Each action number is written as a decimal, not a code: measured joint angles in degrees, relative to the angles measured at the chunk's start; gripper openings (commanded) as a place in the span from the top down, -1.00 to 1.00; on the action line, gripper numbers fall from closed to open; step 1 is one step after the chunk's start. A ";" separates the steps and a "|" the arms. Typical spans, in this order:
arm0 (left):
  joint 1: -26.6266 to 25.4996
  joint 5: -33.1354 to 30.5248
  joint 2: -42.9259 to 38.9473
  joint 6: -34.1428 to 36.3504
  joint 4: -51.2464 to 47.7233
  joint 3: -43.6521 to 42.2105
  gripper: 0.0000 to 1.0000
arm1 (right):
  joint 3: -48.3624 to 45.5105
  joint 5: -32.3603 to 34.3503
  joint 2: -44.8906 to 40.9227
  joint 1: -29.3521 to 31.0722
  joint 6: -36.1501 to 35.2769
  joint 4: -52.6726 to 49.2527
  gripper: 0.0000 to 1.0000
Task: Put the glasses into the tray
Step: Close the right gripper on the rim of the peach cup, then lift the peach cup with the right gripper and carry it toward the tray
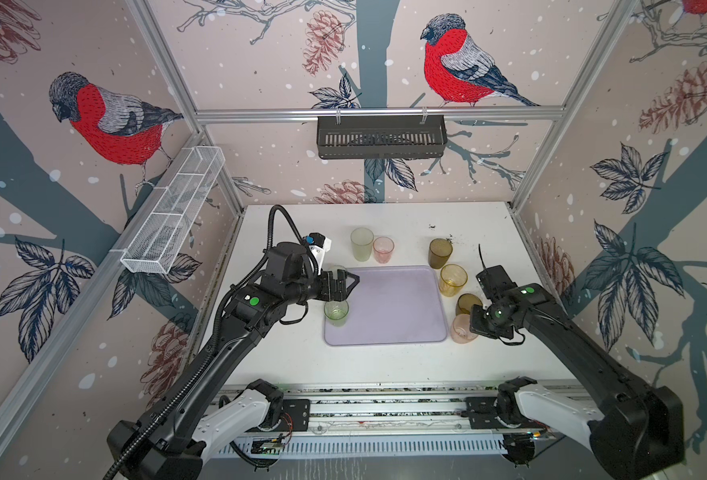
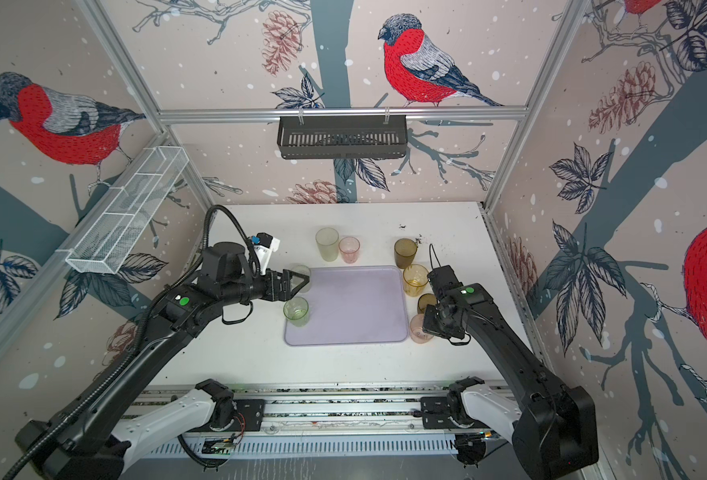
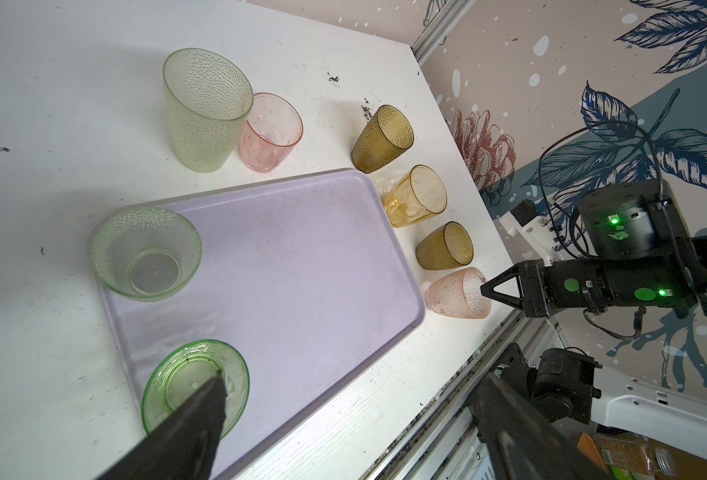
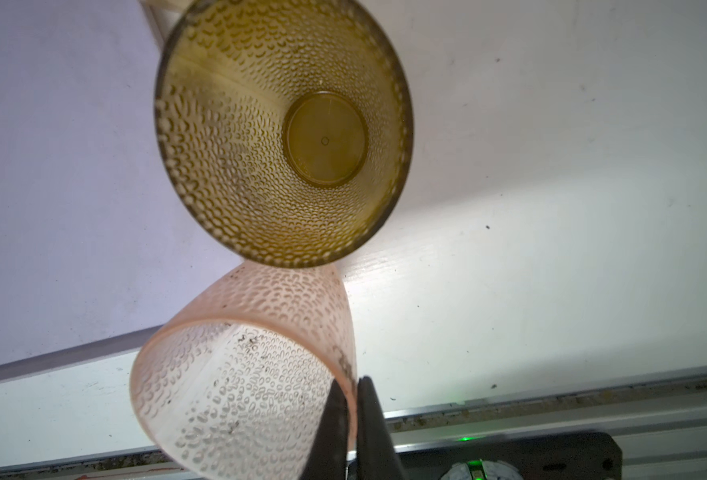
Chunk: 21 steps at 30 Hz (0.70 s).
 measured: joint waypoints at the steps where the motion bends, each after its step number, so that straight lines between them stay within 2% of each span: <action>1: 0.00 0.00 -0.07 0.00 0.02 -0.20 -0.89 | 0.37 0.07 -0.42 0.00 0.11 -0.39 1.00; 7: 0.09 0.02 -0.24 -0.07 0.26 -0.55 -0.89 | 2.93 0.55 -2.56 0.76 1.18 -2.40 1.00; 21: 0.13 0.04 -0.72 -0.22 1.09 -1.03 -0.90 | 12.17 4.15 -0.66 11.15 4.70 -5.53 1.00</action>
